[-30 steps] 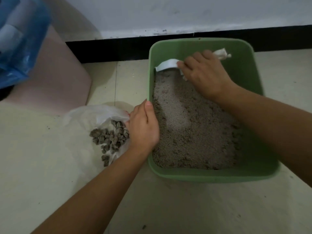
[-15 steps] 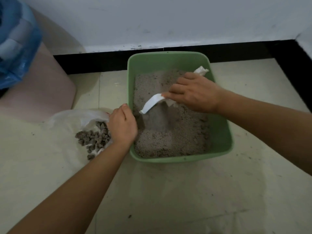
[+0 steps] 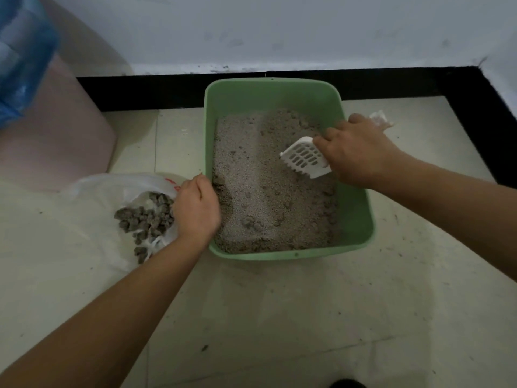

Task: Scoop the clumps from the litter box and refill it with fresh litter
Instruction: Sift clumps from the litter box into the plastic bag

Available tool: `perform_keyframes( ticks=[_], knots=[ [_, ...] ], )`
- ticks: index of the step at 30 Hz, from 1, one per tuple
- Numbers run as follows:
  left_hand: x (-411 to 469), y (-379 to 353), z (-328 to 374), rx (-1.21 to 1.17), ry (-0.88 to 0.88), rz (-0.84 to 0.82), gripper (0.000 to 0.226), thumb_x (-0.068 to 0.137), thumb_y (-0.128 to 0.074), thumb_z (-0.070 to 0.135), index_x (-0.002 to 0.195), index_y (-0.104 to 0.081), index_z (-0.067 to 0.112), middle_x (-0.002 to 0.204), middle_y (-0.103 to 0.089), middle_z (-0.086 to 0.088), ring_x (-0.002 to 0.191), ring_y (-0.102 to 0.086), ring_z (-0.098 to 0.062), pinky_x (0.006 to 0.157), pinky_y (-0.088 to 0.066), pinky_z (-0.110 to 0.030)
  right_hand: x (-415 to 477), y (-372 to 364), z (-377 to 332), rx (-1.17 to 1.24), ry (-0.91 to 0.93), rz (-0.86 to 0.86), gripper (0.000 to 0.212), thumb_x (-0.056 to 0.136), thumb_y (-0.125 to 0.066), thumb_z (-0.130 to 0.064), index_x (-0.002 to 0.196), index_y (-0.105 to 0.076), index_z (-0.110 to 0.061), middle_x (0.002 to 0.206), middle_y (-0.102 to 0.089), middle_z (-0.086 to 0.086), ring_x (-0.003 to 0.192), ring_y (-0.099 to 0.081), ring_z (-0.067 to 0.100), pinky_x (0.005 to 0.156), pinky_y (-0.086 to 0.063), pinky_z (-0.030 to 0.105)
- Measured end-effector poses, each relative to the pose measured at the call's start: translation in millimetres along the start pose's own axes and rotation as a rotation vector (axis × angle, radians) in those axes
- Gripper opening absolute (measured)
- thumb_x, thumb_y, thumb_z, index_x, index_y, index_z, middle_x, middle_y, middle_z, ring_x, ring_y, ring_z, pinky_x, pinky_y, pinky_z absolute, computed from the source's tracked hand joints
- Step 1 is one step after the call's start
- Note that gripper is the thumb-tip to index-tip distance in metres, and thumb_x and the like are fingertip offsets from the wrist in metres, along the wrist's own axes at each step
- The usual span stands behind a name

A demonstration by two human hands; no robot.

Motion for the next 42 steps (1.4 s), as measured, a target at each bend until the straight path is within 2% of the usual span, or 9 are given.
perform_keyframes(
  ticks=[5, 10, 14, 17, 21, 25, 29, 37, 42],
  knots=[
    [-1, 1, 0, -0.01, 0.015, 0.02, 0.042, 0.103, -0.031, 0.017, 0.061, -0.034, 0.019, 0.079, -0.051, -0.014, 0.077, -0.045, -0.027, 0.068, -0.029, -0.035, 9, 0, -8, 0.126, 0.152, -0.016, 0.037, 0.088, -0.059, -0.042, 0.122, -0.061, -0.028, 0.096, -0.066, -0.007, 0.085, -0.062, 0.012, 0.084, -0.049, 0.03],
    [-1, 1, 1, -0.024, 0.009, 0.019, 0.043, 0.103, -0.031, 0.017, 0.06, -0.031, 0.022, 0.079, -0.05, -0.013, 0.078, -0.045, -0.027, 0.068, -0.028, -0.034, 9, 1, 22, 0.27, 0.073, 0.062, 0.045, 0.091, -0.051, -0.041, 0.133, -0.058, -0.024, 0.092, -0.066, 0.0, 0.077, -0.061, 0.015, 0.075, -0.054, 0.036],
    [-1, 1, 1, -0.047, 0.018, 0.017, 0.042, 0.102, -0.031, 0.017, 0.061, -0.033, 0.022, 0.079, -0.051, -0.012, 0.078, -0.045, -0.026, 0.069, -0.029, -0.034, 4, -17, -6, 0.478, 0.171, 0.015, 0.045, 0.092, -0.052, -0.038, 0.133, -0.059, -0.02, 0.096, -0.066, 0.0, 0.081, -0.061, 0.013, 0.074, -0.054, 0.029],
    [-1, 0, 0, -0.06, 0.023, 0.013, 0.042, 0.102, -0.032, 0.018, 0.06, -0.033, 0.022, 0.07, -0.046, -0.004, 0.076, -0.044, -0.025, 0.067, -0.028, -0.034, 5, -39, -33, 0.674, 0.205, -0.086, 0.038, 0.092, -0.051, -0.038, 0.121, -0.067, -0.018, 0.088, -0.066, -0.001, 0.075, -0.064, 0.011, 0.066, -0.056, 0.027],
    [0, 0, 0, -0.079, 0.021, 0.01, 0.042, 0.102, -0.032, 0.017, 0.061, -0.034, 0.021, 0.068, -0.045, -0.002, 0.075, -0.043, -0.024, 0.067, -0.027, -0.034, 5, -56, -56, 0.868, 0.222, -0.077, 0.051, 0.086, -0.04, -0.052, 0.098, -0.072, -0.014, 0.076, -0.064, 0.0, 0.064, -0.062, 0.012, 0.059, -0.054, 0.032],
    [0, 0, -1, -0.103, 0.036, 0.012, 0.042, 0.103, -0.032, 0.017, 0.061, -0.035, 0.02, 0.07, -0.046, -0.004, 0.075, -0.044, -0.025, 0.067, -0.028, -0.034, -5, -58, -66, 1.012, 0.197, -0.02, 0.033, 0.092, -0.06, -0.039, 0.109, -0.073, -0.013, 0.083, -0.067, -0.001, 0.069, -0.062, 0.011, 0.064, -0.054, 0.036],
    [0, -1, -2, -0.111, 0.061, 0.005, 0.042, 0.103, -0.031, 0.019, 0.061, -0.035, 0.02, 0.068, -0.044, 0.001, 0.073, -0.042, -0.024, 0.066, -0.026, -0.033, -14, -55, -70, 1.168, 0.17, 0.038, 0.037, 0.092, -0.061, -0.04, 0.122, -0.07, -0.021, 0.084, -0.064, -0.015, 0.071, -0.06, -0.002, 0.062, -0.049, 0.026],
    [-1, -2, -5, -0.165, 0.138, 0.007, 0.041, 0.104, -0.03, 0.028, 0.066, -0.04, 0.019, 0.082, -0.052, -0.008, 0.077, -0.044, -0.022, 0.073, -0.031, -0.033, -13, -39, -90, 1.207, 0.232, 0.127, 0.04, 0.093, -0.058, -0.04, 0.129, -0.065, -0.023, 0.088, -0.067, -0.001, 0.075, -0.063, 0.013, 0.066, -0.052, 0.038],
    [-1, -2, -6, -0.189, 0.134, -0.002, 0.042, 0.104, -0.026, 0.031, 0.063, -0.033, 0.022, 0.076, -0.05, -0.008, 0.065, -0.039, -0.014, 0.07, -0.029, -0.034, -12, -47, -77, 1.17, 0.091, 0.178, 0.047, 0.093, -0.051, -0.046, 0.127, -0.066, -0.018, 0.093, -0.069, 0.005, 0.078, -0.064, 0.018, 0.067, -0.053, 0.042]
  ],
)
Point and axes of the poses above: each hand's wrist, its own x-axis towards the middle knuckle, its own y-axis out of the back of the hand, z = x × y, the point moved 4 cm from there along x, towards the middle knuckle
